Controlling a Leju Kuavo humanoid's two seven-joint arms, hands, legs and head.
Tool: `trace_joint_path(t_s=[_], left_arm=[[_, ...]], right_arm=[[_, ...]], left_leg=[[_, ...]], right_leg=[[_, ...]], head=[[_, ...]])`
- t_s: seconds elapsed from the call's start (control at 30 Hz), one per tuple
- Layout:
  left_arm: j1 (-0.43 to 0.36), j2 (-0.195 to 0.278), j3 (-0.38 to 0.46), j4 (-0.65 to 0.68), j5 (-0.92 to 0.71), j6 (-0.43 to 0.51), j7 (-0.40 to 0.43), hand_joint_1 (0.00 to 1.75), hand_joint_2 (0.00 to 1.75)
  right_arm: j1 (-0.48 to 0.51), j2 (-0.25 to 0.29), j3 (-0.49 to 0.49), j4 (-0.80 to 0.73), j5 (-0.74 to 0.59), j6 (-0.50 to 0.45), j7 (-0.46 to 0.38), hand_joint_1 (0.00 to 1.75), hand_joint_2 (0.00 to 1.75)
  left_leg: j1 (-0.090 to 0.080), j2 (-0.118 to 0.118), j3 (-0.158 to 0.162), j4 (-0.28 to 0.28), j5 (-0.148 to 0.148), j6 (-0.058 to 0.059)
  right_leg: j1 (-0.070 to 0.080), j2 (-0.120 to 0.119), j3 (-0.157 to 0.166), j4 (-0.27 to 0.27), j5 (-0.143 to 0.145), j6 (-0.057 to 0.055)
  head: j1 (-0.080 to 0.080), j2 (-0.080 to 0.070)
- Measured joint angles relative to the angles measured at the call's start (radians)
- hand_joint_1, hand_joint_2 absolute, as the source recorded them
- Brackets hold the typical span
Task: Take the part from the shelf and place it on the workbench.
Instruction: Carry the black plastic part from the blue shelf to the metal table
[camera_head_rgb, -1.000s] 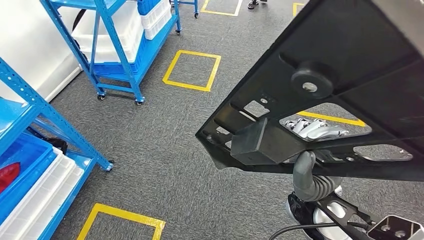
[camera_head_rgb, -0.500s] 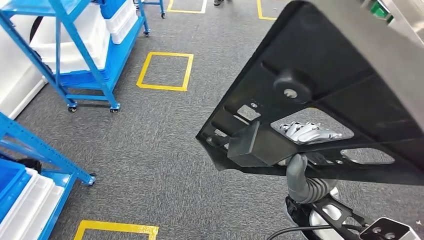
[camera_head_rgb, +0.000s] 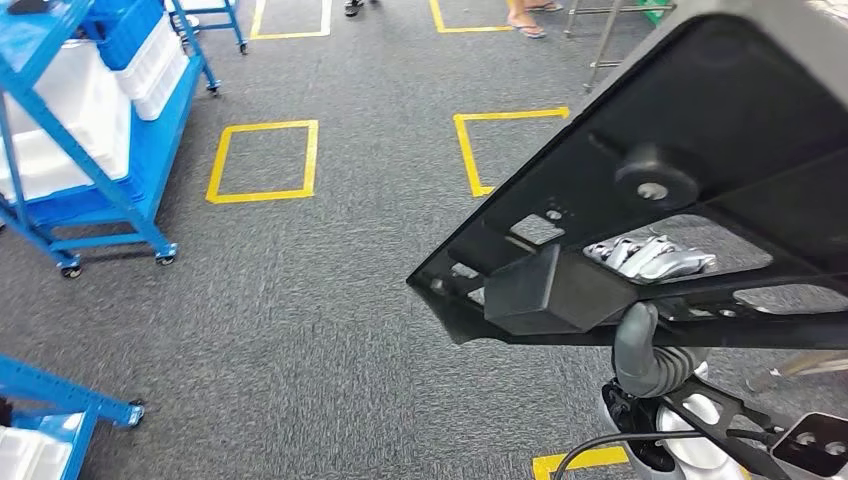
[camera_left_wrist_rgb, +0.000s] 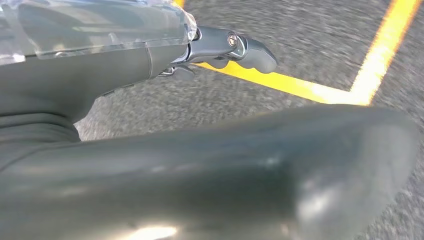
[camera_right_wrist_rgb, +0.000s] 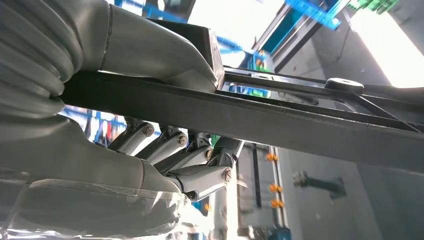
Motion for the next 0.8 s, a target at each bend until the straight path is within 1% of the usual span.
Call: trace_joint_path(t_s=[0.03,0.07,0.1,0.13,0.17,0.2,0.23,0.27,0.3,0.33,0.37,0.4,0.43,0.47,0.5,0.53,0.57,0.6,0.63,0.67,0.7,0.73,0.77,0.8], left_arm=[[0.0,0.0,0.0,0.0,-0.001,-0.001,-0.001,0.0,0.0],[-0.001,0.0,0.001,0.0,-0.001,-0.001,-0.001,0.0,0.0],[-0.003,0.001,0.001,0.0,-0.002,-0.002,-0.002,0.0,0.0],[-0.005,0.001,0.001,0.0,-0.002,-0.002,-0.003,0.0,0.0],[-0.007,0.002,0.001,0.0,-0.002,-0.002,-0.004,0.0,0.0],[-0.008,0.002,0.001,0.0,-0.004,-0.002,-0.005,0.0,0.0],[-0.008,0.002,0.001,0.0,-0.006,-0.002,-0.007,0.0,0.0],[-0.008,0.003,0.001,0.0,-0.008,-0.002,-0.008,0.0,0.0],[-0.007,0.003,0.002,0.0,-0.01,-0.003,-0.009,0.0,0.0],[-0.007,0.003,0.002,0.0,-0.011,-0.004,-0.009,0.0,0.0],[-0.007,0.003,0.002,0.0,-0.011,-0.007,-0.009,0.0,0.0],[-0.008,0.003,0.002,0.0,-0.013,-0.011,-0.01,0.0,0.0],[-0.009,0.003,0.002,0.0,-0.015,-0.015,-0.01,0.0,0.0],[-0.01,0.003,0.002,0.0,-0.017,-0.019,-0.011,0.0,0.0],[-0.011,0.003,0.002,0.0,-0.019,-0.022,-0.011,0.0,0.0],[-0.011,0.004,0.002,0.0,-0.021,-0.023,-0.012,0.0,0.0],[-0.012,0.004,0.002,0.0,-0.023,-0.023,-0.012,0.0,0.0],[-0.012,0.004,0.002,0.0,-0.025,-0.023,-0.012,0.0,0.0],[-0.013,0.004,0.002,0.0,-0.026,-0.023,-0.012,0.0,0.0],[-0.014,0.005,0.002,0.0,-0.027,-0.023,-0.013,0.0,0.0],[-0.015,0.005,0.002,0.0,-0.028,-0.023,-0.013,0.0,0.0],[-0.015,0.005,0.002,0.0,-0.028,-0.023,-0.014,0.0,0.0],[-0.014,0.005,0.002,0.0,-0.029,-0.023,-0.015,0.0,0.0],[-0.013,0.006,0.001,0.0,-0.029,-0.023,-0.015,0.0,0.0]], right_arm=[[0.001,0.003,-0.009,0.0,0.002,0.003,0.0,1.75,1.75],[0.003,0.005,-0.016,0.0,0.005,0.005,0.0,1.75,1.75],[0.007,0.007,-0.022,0.0,0.008,0.006,0.0,1.75,1.75],[0.011,0.008,-0.027,-0.001,0.013,0.006,0.0,1.75,1.75],[0.015,0.009,-0.033,-0.002,0.022,0.006,0.0,1.75,1.75],[0.019,0.011,-0.037,-0.004,0.033,0.006,0.0,1.75,1.75],[0.021,0.014,-0.041,-0.007,0.045,0.005,0.0,1.75,1.75],[0.023,0.018,-0.043,-0.009,0.056,0.004,0.0,1.75,1.75],[0.026,0.023,-0.045,-0.01,0.065,0.004,0.0,1.75,1.75],[0.031,0.026,-0.046,-0.011,0.071,0.004,0.0,1.75,1.75],[0.035,0.028,-0.046,-0.012,0.074,0.004,0.0,1.75,1.75],[0.04,0.03,-0.047,-0.014,0.076,0.004,0.0,1.75,1.75],[0.043,0.031,-0.047,-0.017,0.078,0.004,0.0,1.75,1.75],[0.044,0.031,-0.048,-0.021,0.078,0.004,0.0,1.75,1.75],[0.045,0.032,-0.048,-0.025,0.079,0.003,0.0,1.75,1.75],[0.047,0.032,-0.048,-0.029,0.08,0.003,0.0,1.75,1.75],[0.049,0.032,-0.049,-0.033,0.081,0.003,0.0,1.75,1.75],[0.054,0.032,-0.05,-0.037,0.083,0.003,0.0,1.75,1.75],[0.059,0.032,-0.051,-0.042,0.083,0.003,0.0,1.75,1.75],[0.063,0.032,-0.053,-0.046,0.083,0.004,0.0,1.75,1.75],[0.066,0.033,-0.055,-0.05,0.083,0.005,0.0,1.75,1.75],[0.069,0.033,-0.056,-0.053,0.081,0.006,0.0,1.75,1.75],[0.07,0.034,-0.057,-0.054,0.079,0.007,-0.001,1.75,1.75],[0.071,0.034,-0.057,-0.055,0.077,0.007,0.0,1.75,1.75]], left_leg=[[0.001,-0.017,0.014,-0.032,0.006,0.002],[0.0,-0.025,0.019,-0.044,0.002,0.006],[-0.001,-0.018,0.02,-0.049,0.004,0.01],[-0.001,-0.007,0.023,-0.053,0.007,0.018],[-0.001,0.005,0.026,-0.059,0.01,0.025],[0.0,0.018,0.028,-0.065,0.014,0.032],[0.0,0.031,0.029,-0.07,0.016,0.037],[-0.003,0.043,0.03,-0.071,0.016,0.04],[-0.004,0.056,0.029,-0.07,0.015,0.041],[-0.006,0.07,0.03,-0.07,0.014,0.042],[-0.007,0.083,0.03,-0.07,0.012,0.042],[-0.007,0.095,0.032,-0.07,0.01,0.041],[-0.008,0.106,0.034,-0.069,0.008,0.038],[-0.008,0.117,0.038,-0.069,0.005,0.036],[-0.01,0.126,0.042,-0.069,0.002,0.031],[-0.012,0.135,0.045,-0.068,-0.001,0.026],[-0.014,0.144,0.047,-0.068,-0.003,0.021],[-0.015,0.153,0.05,-0.068,-0.006,0.016],[-0.014,0.162,0.052,-0.069,-0.009,0.01],[-0.012,0.158,0.054,-0.063,-0.016,0.005],[-0.01,0.142,0.049,-0.043,-0.032,0.0],[-0.007,0.117,0.032,0.0,-0.059,-0.004],[-0.005,0.088,0.004,0.063,-0.093,-0.007],[-0.004,0.069,-0.032,0.138,-0.126,-0.009]], right_leg=[[-0.001,0.011,-0.004,0.002,0.0,0.006],[-0.004,0.022,-0.009,0.003,0.002,0.012],[-0.006,0.033,-0.013,0.002,0.005,0.019],[-0.009,0.037,-0.015,0.001,0.006,0.025],[-0.008,0.026,-0.019,0.008,0.002,0.03],[-0.007,0.002,-0.031,0.032,-0.015,0.032],[-0.006,-0.03,-0.053,0.078,-0.041,0.034],[-0.006,-0.059,-0.085,0.142,-0.074,0.037],[-0.008,-0.076,-0.12,0.213,-0.105,0.039],[-0.009,-0.082,-0.145,0.265,-0.121,0.042],[-0.011,-0.085,-0.156,0.287,-0.12,0.043],[-0.012,-0.089,-0.143,0.264,-0.1,0.043],[-0.012,-0.1,-0.109,0.201,-0.067,0.041],[-0.01,-0.121,-0.067,0.122,-0.038,0.039],[-0.006,-0.142,-0.03,0.054,-0.015,0.035],[-0.002,-0.157,-0.007,0.009,-0.005,0.031],[0.003,-0.163,0.0,-0.007,-0.006,0.027],[0.006,-0.154,-0.001,-0.007,-0.006,0.023],[0.005,-0.14,0.0,-0.009,-0.005,0.019],[0.003,-0.129,0.003,-0.013,-0.003,0.014],[0.0,-0.118,0.006,-0.017,0.0,0.008],[-0.003,-0.108,0.009,-0.02,0.002,0.002],[-0.003,-0.098,0.009,-0.021,0.002,-0.002],[-0.003,-0.086,0.009,-0.021,0.003,-0.005]], head=[[0.0,0.0],[0.0,0.0],[0.0,0.0],[0.0,0.0],[0.0,0.0],[0.003,0.0],[0.005,0.0],[0.007,0.0],[0.008,0.0],[0.008,0.0],[0.008,0.0],[0.009,0.0],[0.009,0.0],[0.009,0.0],[0.008,0.0],[0.008,0.0],[0.008,0.0],[0.007,0.0],[0.008,0.0],[0.007,0.0],[0.006,0.0],[0.004,0.0],[0.001,0.0],[0.0,0.0]])
